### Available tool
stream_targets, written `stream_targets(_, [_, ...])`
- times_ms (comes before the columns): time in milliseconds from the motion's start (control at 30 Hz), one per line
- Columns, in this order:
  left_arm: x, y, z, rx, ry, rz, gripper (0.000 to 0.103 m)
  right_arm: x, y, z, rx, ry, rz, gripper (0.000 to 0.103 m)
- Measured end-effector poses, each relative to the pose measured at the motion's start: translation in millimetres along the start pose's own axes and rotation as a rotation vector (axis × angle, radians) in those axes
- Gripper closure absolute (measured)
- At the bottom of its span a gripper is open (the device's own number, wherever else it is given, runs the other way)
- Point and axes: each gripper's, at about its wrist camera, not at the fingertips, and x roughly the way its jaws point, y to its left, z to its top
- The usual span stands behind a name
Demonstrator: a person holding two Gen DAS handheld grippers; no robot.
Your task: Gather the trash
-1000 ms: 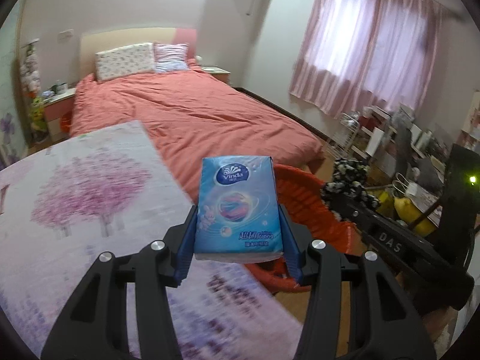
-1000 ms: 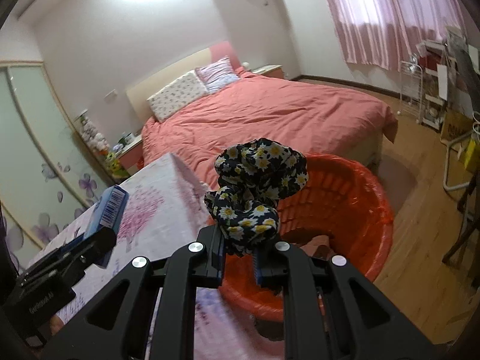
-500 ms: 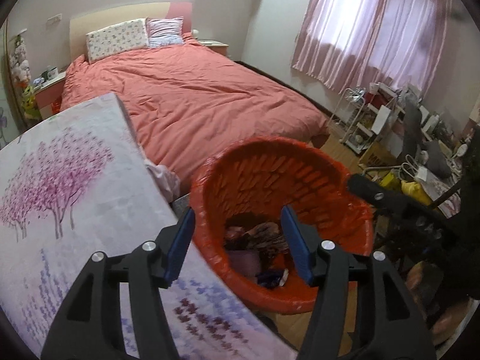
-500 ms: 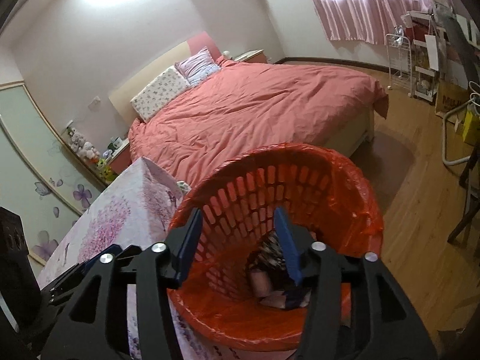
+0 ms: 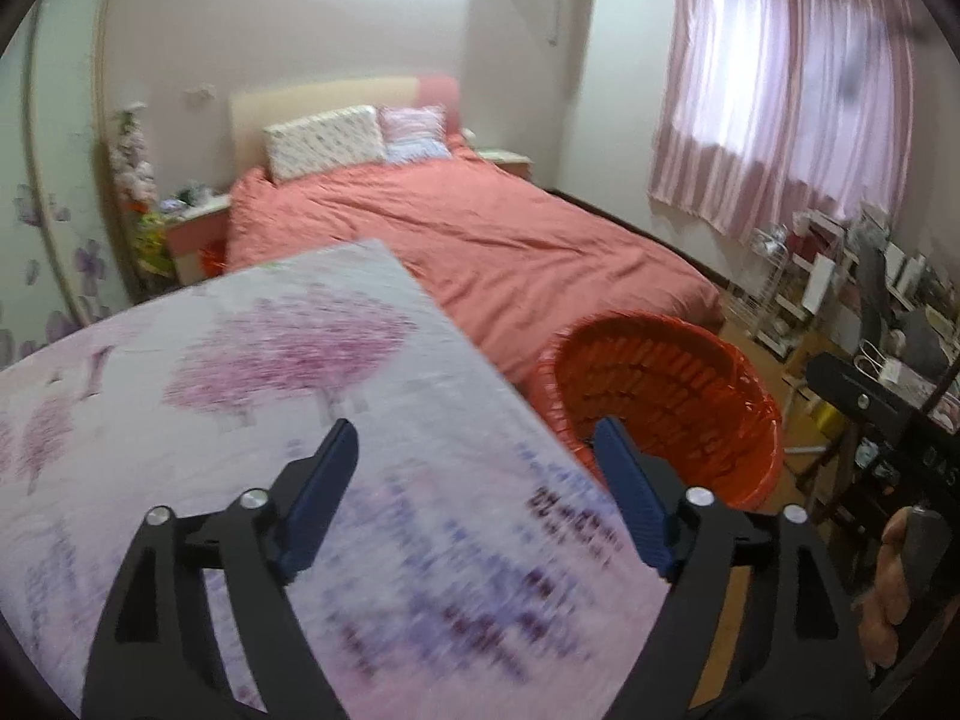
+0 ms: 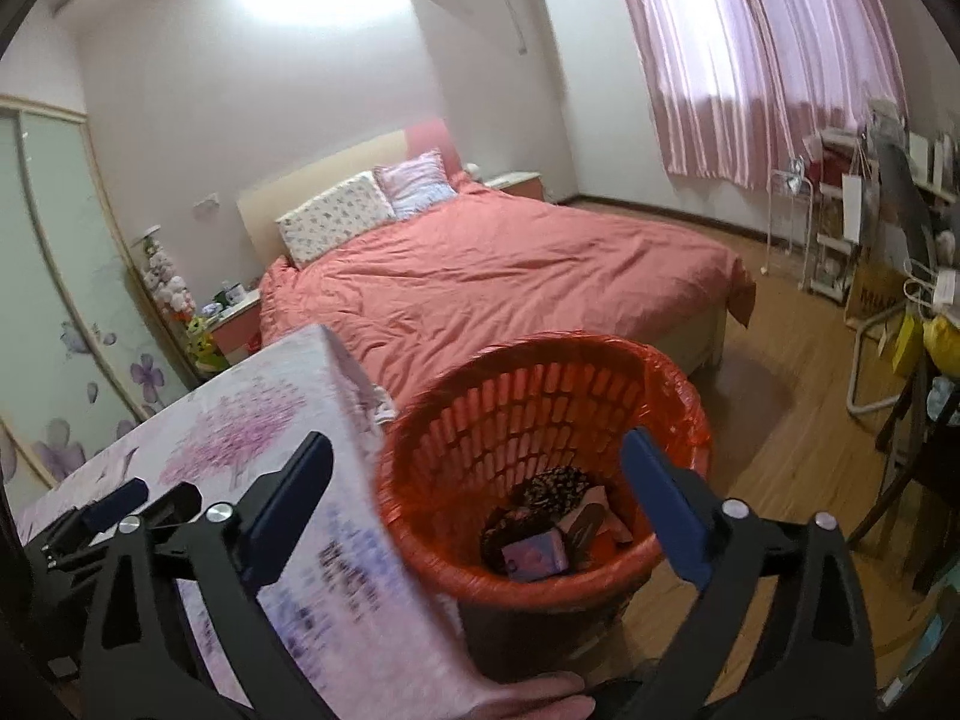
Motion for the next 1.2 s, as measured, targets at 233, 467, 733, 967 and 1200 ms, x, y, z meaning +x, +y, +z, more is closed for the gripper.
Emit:
stream_targets(233, [-81.4,27.0,-39.0,-0.034,-0.125,0.141,0.004,-44.0,40.5,-24.0,-0.134,-0.061,-0.009,0.002])
stream_targets(467, [-130.3,42.5,-74.8,-0.087,-0.165,0.230,0.004,-83.3,64.3,-52.4,-0.223,-0.145,-0.097,0.002])
stream_targets(733, [-161.6,47.7,-106.8,-0.146,-0.177,0.288,0.004,-101.8,75.8,-74.3,-0.233,-0.174,-0.164,0.002])
stream_targets(967, [-173.4,46.4,-122.7,-0.142,-0.190,0.367,0.004,-101.9,81.2,-86.6,-0.244,-0.136,-0.204,0.002])
stream_targets(1200, [-167.5,48.8,-130.8,-0.165,-0.146,0.367,0.004,-98.0,78.4,-97.0,-0.220,-0.079,-0.228,0.002])
